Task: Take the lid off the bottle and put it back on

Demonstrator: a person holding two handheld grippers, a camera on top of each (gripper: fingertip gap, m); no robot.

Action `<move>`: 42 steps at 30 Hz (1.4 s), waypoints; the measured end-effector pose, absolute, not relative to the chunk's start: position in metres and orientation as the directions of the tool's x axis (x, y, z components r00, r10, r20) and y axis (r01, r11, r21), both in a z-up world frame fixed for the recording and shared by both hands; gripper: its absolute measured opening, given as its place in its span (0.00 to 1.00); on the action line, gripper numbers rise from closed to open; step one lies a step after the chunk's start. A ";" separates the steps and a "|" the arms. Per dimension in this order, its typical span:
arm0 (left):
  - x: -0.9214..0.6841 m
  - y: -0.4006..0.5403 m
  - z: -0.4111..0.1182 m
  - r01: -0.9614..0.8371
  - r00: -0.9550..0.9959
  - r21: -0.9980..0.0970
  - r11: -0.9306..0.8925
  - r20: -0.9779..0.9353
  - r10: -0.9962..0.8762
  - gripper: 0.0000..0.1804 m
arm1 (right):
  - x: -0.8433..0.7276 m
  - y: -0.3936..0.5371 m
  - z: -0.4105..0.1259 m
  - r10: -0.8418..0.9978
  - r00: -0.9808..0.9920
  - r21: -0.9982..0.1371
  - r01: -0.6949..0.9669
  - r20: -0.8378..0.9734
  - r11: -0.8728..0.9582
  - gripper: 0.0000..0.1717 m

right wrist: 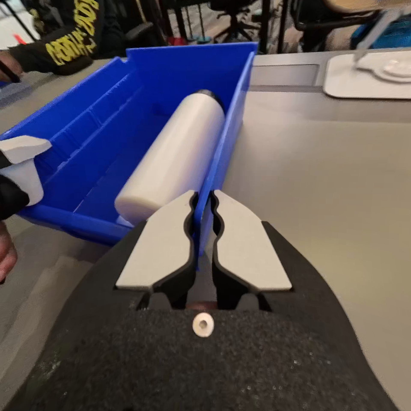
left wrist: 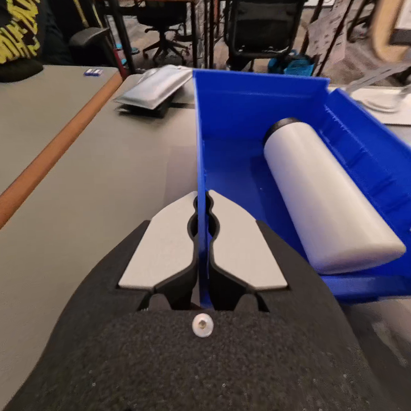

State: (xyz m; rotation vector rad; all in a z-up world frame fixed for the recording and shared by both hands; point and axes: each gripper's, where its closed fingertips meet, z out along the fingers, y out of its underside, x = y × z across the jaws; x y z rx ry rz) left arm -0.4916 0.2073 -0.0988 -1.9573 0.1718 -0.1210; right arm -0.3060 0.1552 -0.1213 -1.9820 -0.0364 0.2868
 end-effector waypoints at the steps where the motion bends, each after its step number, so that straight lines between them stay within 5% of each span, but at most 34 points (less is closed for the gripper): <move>1: -0.497 0.212 -0.103 -0.051 0.984 -0.923 -0.381 0.019 -0.179 0.01 | -0.313 0.158 -0.125 0.161 0.971 -0.909 -0.097 -0.176 -0.406 0.06; 5: -0.509 0.227 -0.117 0.085 0.967 -0.893 -0.443 0.180 -0.178 0.01 | -0.332 0.163 -0.126 0.216 0.962 -0.921 -0.076 -0.170 -0.383 0.11; 11: -0.518 0.221 -0.115 -0.024 0.988 -0.902 -0.432 0.044 -0.147 0.06 | -0.331 0.116 -0.118 0.439 0.789 -0.811 -0.122 -0.429 -0.572 0.19; 16: -0.507 0.186 -0.084 0.015 0.990 -0.929 -0.369 0.066 -0.126 0.30 | -0.264 0.025 -0.081 0.672 0.539 -0.844 -0.152 -0.507 -0.515 0.28; 25: -0.337 0.067 -0.087 0.114 0.815 -0.917 -0.383 0.307 -0.491 0.34 | -0.035 -0.017 -0.089 0.432 0.895 -0.971 -0.007 -0.113 -0.240 0.31; 32: -0.252 0.030 -0.117 -0.216 0.736 -0.923 -0.317 0.059 -0.675 0.35 | 0.035 -0.024 -0.114 0.239 0.942 -0.939 -0.159 -0.237 -0.305 0.31; 42: -0.275 0.034 -0.123 -0.192 0.766 -0.885 -0.424 0.135 -0.629 0.37 | 0.014 -0.018 -0.117 0.292 0.938 -0.949 -0.092 -0.184 -0.303 0.30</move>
